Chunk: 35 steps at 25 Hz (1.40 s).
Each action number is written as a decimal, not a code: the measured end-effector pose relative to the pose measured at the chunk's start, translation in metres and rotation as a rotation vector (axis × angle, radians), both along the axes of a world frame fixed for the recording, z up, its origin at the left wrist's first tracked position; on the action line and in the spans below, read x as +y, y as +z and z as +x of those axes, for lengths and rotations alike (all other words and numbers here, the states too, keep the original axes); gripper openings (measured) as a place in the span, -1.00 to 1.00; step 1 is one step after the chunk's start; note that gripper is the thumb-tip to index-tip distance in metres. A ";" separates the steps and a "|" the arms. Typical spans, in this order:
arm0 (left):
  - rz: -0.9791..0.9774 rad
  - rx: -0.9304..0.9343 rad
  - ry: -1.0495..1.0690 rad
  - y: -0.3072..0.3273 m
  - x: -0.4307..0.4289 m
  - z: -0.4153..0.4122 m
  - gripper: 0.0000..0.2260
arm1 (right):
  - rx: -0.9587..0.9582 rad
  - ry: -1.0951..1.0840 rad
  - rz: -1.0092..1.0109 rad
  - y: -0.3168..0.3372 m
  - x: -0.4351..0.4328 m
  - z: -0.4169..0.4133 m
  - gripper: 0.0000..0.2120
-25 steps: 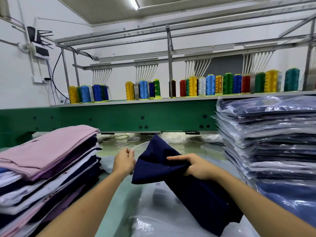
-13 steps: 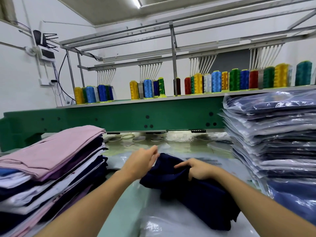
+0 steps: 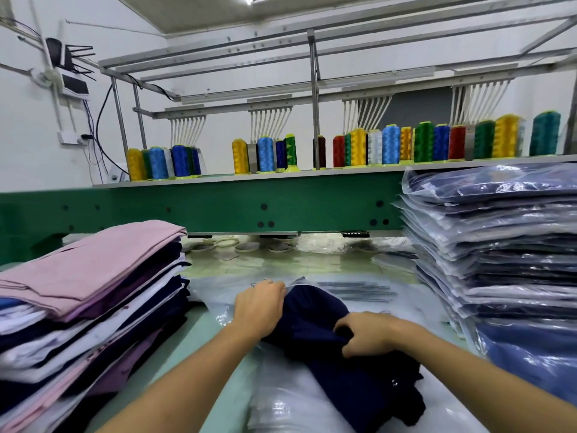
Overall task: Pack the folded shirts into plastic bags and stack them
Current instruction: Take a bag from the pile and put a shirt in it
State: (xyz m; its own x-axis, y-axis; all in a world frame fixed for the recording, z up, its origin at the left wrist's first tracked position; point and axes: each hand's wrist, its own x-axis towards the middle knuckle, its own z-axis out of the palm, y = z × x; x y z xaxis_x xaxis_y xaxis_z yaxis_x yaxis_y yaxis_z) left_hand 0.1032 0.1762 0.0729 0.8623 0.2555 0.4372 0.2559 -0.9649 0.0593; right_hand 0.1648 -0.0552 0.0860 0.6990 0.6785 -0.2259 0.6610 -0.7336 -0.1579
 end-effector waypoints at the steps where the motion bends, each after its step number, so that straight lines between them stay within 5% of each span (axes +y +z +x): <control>1: 0.021 -0.002 -0.007 -0.001 -0.003 0.003 -0.74 | -0.068 -0.003 0.022 -0.005 0.004 -0.003 -0.65; 5: 0.102 0.026 -0.115 0.002 -0.011 0.007 -0.73 | -0.166 0.032 0.197 -0.005 0.029 -0.006 -0.88; 14: -0.130 -0.074 -0.378 0.049 0.005 -0.008 -0.75 | -0.019 0.043 0.542 0.020 0.112 0.014 -0.77; 21: -0.118 -0.048 -0.486 0.057 0.008 -0.034 -0.73 | -0.028 -0.059 0.501 0.024 0.145 0.020 -0.60; 31: 0.073 0.084 -0.254 0.029 0.021 -0.047 -0.60 | -0.098 -0.221 0.233 -0.001 0.124 0.033 -0.66; 35: 0.076 0.081 -0.205 0.021 0.019 -0.046 -0.63 | -0.238 -0.220 0.083 -0.018 0.120 0.023 -0.41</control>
